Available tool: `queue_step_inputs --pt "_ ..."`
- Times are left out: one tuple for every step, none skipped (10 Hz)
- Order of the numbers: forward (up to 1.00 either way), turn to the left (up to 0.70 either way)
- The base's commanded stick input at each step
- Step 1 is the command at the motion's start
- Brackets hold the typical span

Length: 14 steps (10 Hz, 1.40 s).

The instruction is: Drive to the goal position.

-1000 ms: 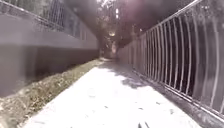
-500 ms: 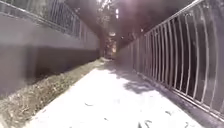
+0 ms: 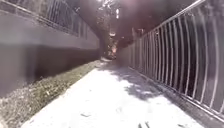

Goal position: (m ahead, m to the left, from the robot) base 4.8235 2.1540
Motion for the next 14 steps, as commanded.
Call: queue_step_inputs --pt "0.5 0.0" --pt "0.5 0.0" --pt "0.5 0.0" --pt "0.5 0.0" --pt "0.5 0.0" --pt "0.5 0.0" --pt "0.5 0.0" --pt "0.5 0.0" --pt "0.5 0.0" --pt "0.5 0.0" --pt "0.5 0.0" --pt "0.5 0.0" --pt "0.5 0.0" --pt "0.5 0.0"
